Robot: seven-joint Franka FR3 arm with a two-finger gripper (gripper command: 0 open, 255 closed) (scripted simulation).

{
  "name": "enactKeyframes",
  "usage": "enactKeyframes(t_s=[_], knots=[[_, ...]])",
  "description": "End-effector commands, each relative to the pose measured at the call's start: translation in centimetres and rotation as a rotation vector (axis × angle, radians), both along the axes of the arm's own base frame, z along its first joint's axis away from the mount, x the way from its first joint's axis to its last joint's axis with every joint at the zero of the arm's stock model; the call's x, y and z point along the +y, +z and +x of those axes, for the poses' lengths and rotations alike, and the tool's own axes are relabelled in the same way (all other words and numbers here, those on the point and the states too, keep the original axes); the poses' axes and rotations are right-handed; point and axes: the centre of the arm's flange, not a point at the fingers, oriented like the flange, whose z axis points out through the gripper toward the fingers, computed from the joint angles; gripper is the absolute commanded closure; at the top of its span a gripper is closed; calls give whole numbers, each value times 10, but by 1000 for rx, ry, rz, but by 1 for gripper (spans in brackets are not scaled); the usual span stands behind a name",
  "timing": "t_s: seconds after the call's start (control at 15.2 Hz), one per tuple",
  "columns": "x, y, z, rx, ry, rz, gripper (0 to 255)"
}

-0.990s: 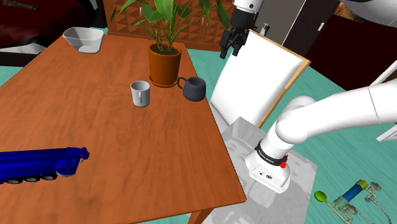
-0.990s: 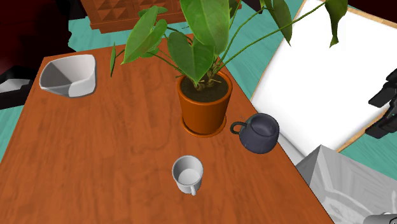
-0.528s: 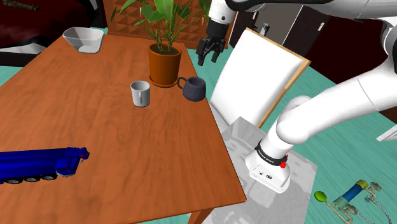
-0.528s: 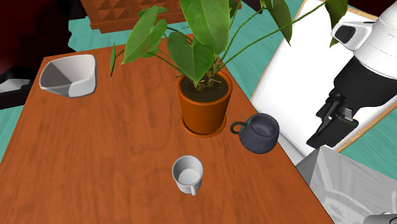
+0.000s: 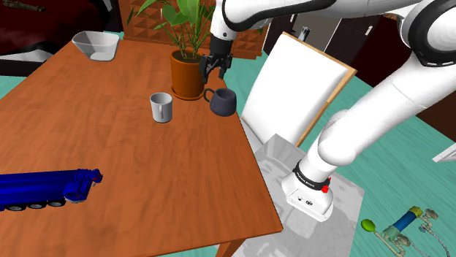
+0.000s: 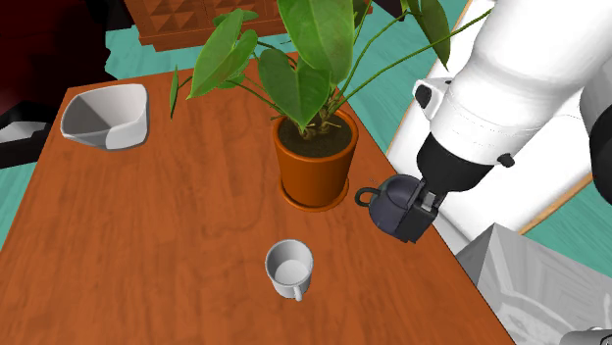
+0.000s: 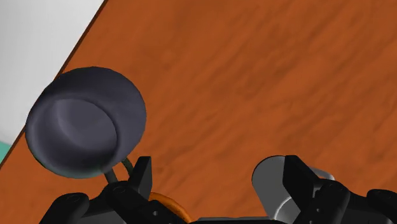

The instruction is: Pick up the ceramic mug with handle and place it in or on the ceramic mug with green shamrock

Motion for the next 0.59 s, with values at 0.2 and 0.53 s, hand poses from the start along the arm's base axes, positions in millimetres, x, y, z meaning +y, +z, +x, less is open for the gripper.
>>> enactKeyframes(t_s=[0.2, 0.53], knots=[[33, -34, 46, -12, 15, 3, 0], [64, -67, 91, -22, 30, 6, 0]])
